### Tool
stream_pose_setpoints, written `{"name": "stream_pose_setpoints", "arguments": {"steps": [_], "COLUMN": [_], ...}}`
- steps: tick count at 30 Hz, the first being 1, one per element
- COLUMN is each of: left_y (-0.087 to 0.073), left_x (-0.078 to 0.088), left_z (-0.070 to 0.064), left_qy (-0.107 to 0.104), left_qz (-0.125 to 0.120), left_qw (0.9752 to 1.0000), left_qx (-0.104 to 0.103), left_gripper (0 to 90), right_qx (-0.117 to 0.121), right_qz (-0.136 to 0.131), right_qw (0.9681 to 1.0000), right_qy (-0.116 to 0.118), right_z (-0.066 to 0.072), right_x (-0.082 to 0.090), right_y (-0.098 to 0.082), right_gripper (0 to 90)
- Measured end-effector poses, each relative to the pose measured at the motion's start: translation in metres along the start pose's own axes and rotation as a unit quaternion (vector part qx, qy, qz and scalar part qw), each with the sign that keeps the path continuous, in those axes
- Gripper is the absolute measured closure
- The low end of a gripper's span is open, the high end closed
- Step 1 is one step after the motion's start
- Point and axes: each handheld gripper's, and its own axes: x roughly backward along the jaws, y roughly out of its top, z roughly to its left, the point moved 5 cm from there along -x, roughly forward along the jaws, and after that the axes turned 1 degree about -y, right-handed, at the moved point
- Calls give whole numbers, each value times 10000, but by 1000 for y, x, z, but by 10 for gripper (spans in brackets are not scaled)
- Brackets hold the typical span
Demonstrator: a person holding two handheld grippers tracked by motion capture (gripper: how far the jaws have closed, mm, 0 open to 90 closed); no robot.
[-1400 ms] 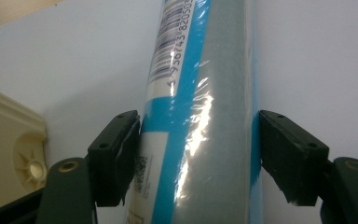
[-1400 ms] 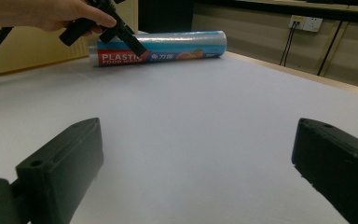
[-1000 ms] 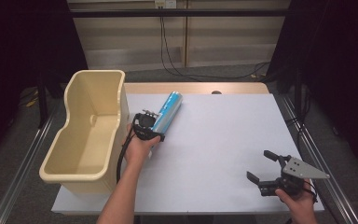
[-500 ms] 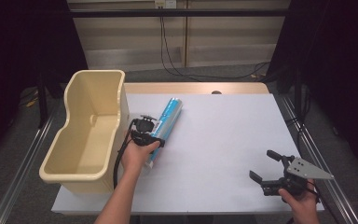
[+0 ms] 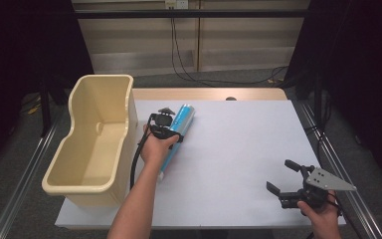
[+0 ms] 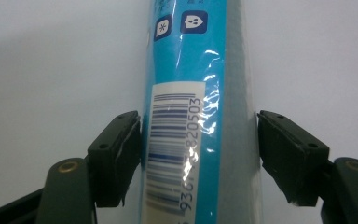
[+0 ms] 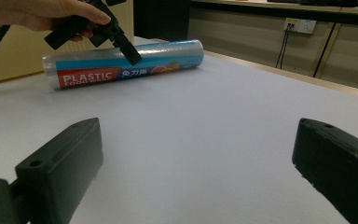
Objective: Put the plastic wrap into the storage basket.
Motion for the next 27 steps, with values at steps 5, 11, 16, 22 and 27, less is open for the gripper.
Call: {"name": "stream_pose_setpoints", "arguments": {"steps": [5,11,16,22,27], "left_y": [3,4,5,7,4], "left_x": [-5,-15,-21,-21,-16], "left_z": [1,2,0,-3,-5], "left_qy": [-17,-30,-21,161,-32], "left_qz": [251,329,514,692,963], "left_qw": [9997,9994,9987,9974,9952], "left_qx": [44,-120,-60,-111,162], "left_gripper": [282,280,309,321,322], "right_qx": [-2,16,14,8,23], "right_qz": [-10,-37,-22,5,0], "right_qw": [10000,10000,10000,10000,10000], "right_qy": [9,23,37,53,64], "right_z": [0,1,1,0,1], "right_x": [0,-1,-1,-1,-1], "right_y": [0,1,1,0,0], "right_gripper": [14,14,14,14,13]}}
